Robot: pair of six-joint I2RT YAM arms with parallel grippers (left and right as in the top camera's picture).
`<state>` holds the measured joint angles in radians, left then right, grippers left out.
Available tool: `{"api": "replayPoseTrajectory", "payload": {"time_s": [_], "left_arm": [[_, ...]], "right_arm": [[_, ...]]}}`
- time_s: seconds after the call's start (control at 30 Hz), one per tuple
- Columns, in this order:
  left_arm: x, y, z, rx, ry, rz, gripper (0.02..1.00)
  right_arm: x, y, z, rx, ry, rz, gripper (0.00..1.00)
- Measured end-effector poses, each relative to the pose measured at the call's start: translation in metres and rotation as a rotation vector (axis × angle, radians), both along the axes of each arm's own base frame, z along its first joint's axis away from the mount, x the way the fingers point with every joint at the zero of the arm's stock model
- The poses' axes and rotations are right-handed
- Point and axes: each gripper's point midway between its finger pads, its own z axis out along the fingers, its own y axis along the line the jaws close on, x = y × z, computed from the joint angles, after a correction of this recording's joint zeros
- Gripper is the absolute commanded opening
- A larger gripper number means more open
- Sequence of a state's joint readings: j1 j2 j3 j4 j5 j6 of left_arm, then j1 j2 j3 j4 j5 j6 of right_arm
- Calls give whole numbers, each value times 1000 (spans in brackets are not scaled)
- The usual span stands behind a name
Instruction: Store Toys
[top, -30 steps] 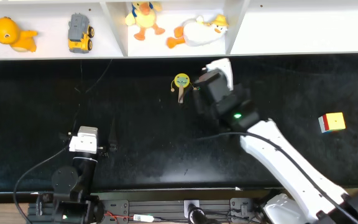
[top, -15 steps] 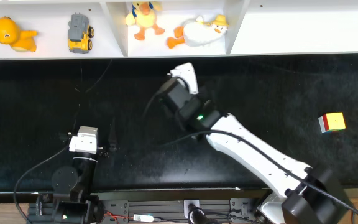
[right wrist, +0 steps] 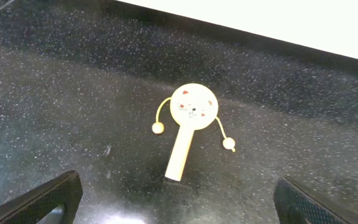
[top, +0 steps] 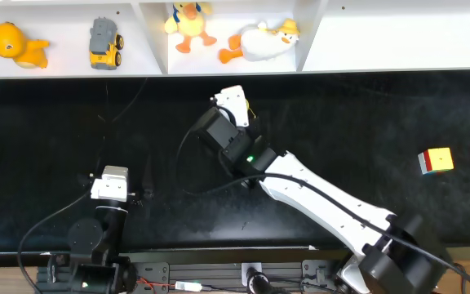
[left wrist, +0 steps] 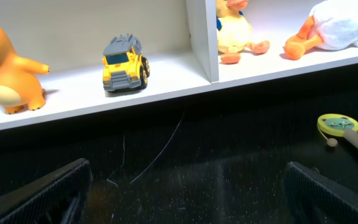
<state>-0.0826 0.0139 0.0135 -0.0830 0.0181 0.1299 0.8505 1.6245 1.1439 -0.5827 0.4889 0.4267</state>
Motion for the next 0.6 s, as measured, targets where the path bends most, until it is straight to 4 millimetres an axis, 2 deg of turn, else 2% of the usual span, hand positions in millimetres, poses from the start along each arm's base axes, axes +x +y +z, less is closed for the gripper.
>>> {"api": "replayPoseTrajectory", "payload": {"time_s": [0.17,0.4,0.6], "left_arm": [[0,0,0,0,0,0,996],[0,0,0,0,0,0,996],[0,0,0,0,0,0,996]], "right_arm": [[2,2,-18,-19,30,-3,998],[3,4,-29,-27,46,-7,993],[12,9,-43,-13,45,-15,998]]}}
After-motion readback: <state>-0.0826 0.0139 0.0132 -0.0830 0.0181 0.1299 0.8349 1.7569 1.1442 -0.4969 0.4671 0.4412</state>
